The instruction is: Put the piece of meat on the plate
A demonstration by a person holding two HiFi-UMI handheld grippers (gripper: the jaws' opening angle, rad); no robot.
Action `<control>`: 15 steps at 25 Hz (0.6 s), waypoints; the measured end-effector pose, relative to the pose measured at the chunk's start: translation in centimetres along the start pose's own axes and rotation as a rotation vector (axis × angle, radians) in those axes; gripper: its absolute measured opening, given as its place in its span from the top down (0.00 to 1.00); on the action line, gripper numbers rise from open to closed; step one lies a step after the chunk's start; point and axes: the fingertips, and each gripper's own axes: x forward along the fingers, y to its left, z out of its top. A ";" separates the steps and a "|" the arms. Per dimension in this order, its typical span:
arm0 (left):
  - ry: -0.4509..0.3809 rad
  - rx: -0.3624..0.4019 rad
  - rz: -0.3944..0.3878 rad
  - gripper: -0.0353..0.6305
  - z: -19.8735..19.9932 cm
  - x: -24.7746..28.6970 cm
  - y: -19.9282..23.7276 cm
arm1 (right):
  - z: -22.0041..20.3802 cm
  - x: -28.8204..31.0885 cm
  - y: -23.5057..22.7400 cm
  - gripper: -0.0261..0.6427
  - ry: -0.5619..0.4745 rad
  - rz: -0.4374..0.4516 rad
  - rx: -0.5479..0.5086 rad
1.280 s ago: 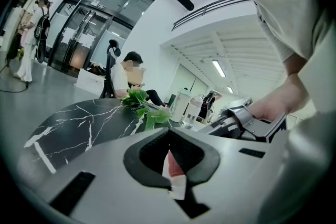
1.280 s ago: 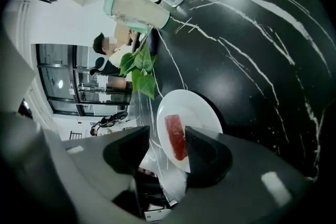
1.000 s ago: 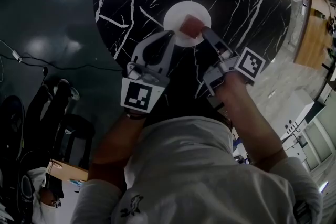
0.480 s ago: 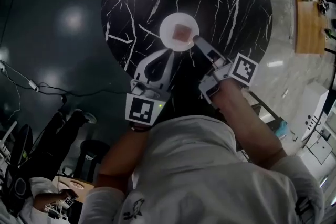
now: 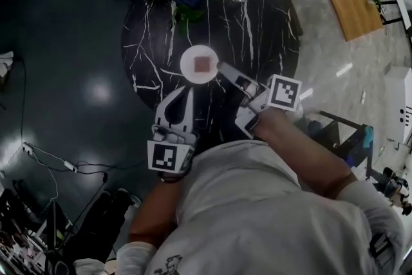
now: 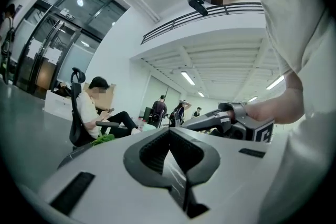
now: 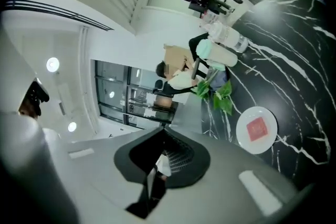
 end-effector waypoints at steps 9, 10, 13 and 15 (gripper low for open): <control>-0.103 0.041 -0.107 0.94 9.0 -2.1 -6.6 | -0.4 -5.4 11.5 0.96 -0.016 0.165 -0.294; -0.114 0.060 -0.112 0.94 9.9 -2.1 -7.2 | -0.5 -5.9 12.3 0.96 -0.013 0.178 -0.352; -0.152 0.114 -0.107 0.94 12.2 -2.6 -9.1 | -1.3 -7.6 14.2 0.96 0.013 0.213 -0.528; -0.150 0.122 -0.086 0.94 12.4 -3.1 -10.9 | -1.9 -9.1 14.7 0.96 0.023 0.234 -0.565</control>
